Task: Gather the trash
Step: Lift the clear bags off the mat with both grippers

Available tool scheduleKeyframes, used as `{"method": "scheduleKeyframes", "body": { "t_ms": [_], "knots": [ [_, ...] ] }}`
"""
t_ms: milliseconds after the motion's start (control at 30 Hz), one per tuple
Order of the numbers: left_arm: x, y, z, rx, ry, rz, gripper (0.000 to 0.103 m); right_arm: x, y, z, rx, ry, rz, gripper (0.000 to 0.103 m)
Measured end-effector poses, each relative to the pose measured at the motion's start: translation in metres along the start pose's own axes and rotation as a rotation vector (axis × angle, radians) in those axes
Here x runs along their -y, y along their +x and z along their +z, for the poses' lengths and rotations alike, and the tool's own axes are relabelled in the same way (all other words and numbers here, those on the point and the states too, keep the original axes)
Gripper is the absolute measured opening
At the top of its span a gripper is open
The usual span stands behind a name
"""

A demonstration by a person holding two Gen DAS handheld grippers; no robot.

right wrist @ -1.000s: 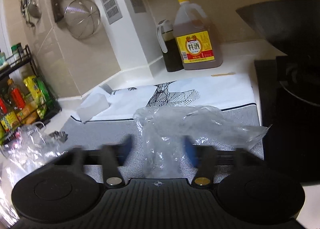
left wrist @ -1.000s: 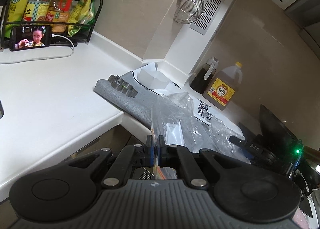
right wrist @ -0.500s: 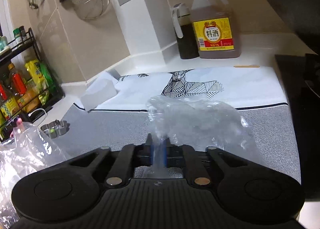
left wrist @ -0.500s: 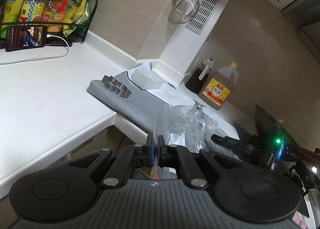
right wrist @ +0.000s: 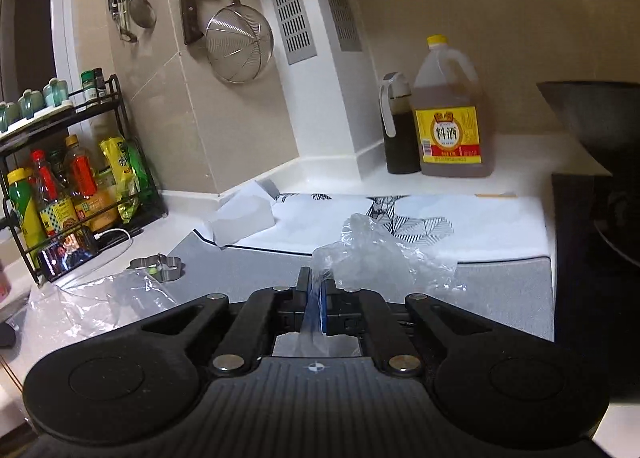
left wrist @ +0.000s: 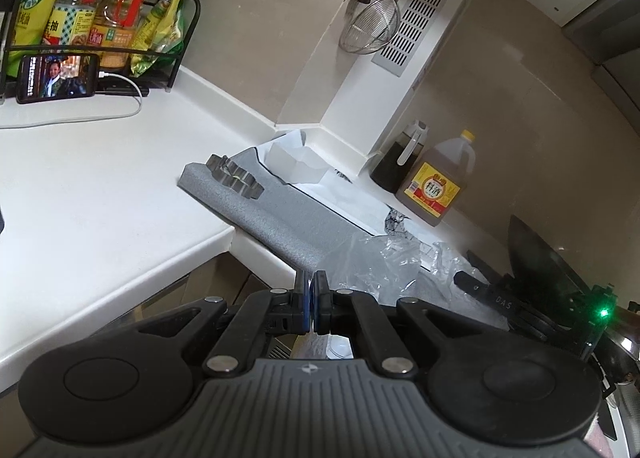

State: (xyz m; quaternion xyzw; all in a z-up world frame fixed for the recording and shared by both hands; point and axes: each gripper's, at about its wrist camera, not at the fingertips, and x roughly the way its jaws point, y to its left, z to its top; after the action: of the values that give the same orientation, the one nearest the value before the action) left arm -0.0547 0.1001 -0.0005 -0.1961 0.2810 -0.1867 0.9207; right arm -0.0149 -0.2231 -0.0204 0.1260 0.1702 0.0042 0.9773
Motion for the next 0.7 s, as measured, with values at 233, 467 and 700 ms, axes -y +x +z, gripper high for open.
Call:
{"method": "scheduleKeyframes", "body": {
  "t_ms": [233, 467, 700],
  "knots": [
    [0.008, -0.021, 0.009, 0.057, 0.022, -0.025, 0.001, -0.006, -0.017, -0.004, 0.01, -0.023, 0.022, 0.005],
    [0.013, -0.029, 0.012, 0.069, 0.024, -0.044, 0.001, -0.01, -0.025, -0.006, 0.011, -0.028, 0.04, 0.005],
    [0.019, -0.046, 0.015, 0.097, 0.055, -0.06, 0.001, -0.022, -0.042, -0.003, 0.035, -0.034, 0.09, 0.005]
  ]
}}
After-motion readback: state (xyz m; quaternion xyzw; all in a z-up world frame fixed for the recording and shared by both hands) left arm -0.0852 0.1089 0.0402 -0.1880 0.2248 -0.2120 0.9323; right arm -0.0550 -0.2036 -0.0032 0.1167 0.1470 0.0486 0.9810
